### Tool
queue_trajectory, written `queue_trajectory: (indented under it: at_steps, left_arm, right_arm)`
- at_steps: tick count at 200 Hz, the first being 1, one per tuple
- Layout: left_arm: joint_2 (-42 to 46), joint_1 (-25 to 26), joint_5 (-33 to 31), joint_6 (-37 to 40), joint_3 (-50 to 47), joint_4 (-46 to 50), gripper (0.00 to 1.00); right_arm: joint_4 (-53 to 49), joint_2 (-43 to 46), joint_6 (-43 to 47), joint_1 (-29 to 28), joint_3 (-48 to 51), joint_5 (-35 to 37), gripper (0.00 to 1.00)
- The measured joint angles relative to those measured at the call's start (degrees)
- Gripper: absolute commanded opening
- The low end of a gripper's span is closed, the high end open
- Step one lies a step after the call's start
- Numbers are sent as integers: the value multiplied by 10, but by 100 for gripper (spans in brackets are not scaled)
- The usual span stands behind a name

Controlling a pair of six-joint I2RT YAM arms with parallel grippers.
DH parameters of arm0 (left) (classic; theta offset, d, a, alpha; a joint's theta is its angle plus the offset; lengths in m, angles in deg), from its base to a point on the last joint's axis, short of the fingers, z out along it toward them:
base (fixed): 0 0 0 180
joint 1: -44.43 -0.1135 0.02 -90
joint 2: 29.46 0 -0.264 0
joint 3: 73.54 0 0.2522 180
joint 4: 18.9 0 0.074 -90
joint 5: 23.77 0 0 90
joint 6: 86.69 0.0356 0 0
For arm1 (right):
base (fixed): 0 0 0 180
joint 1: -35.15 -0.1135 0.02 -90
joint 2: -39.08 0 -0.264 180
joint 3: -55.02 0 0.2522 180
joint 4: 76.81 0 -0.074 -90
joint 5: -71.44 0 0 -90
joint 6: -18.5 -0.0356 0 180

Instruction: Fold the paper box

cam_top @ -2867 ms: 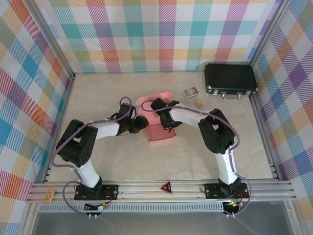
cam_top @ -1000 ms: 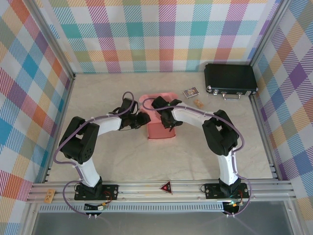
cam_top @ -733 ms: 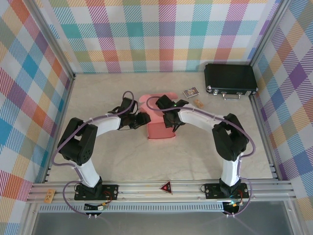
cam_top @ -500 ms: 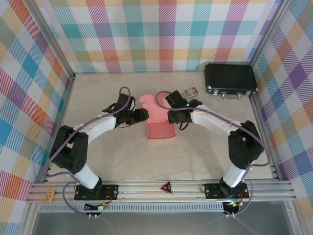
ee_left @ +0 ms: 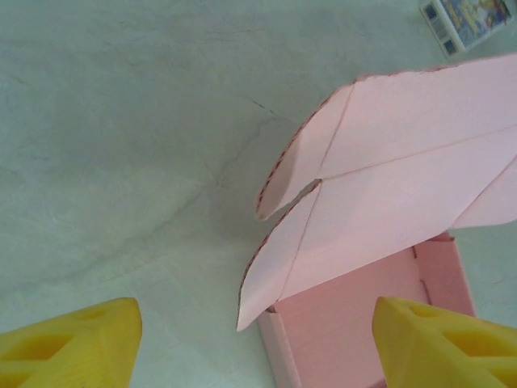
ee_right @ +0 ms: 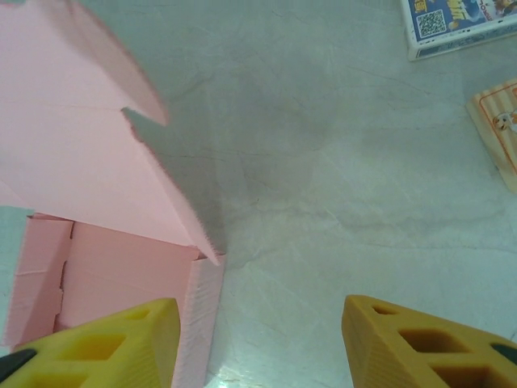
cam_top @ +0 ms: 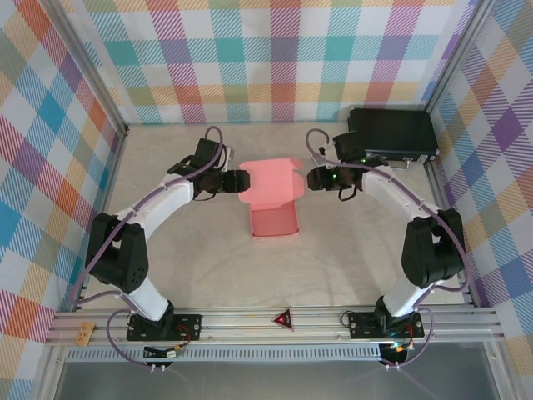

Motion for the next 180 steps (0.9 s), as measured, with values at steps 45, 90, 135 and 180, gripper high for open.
queue_trajectory:
  at_steps: [45,90,135,180]
  left_arm:
    - [-49,-11,32,78,37,30,74]
    - [-67,-26,64,122,67,45,67]
    - [-79,-29,93,145,83,47,60]
    - [-106,-34,112,154,100,62,52]
  right_arm:
    - [13,-28,110,10,-16,-57,56]
    - [5,-74,198,10,-62,-100,56]
    - [-24,-124,233,10,-123,-130,53]
    - [-71,-166,244,10,-180,-144,51]
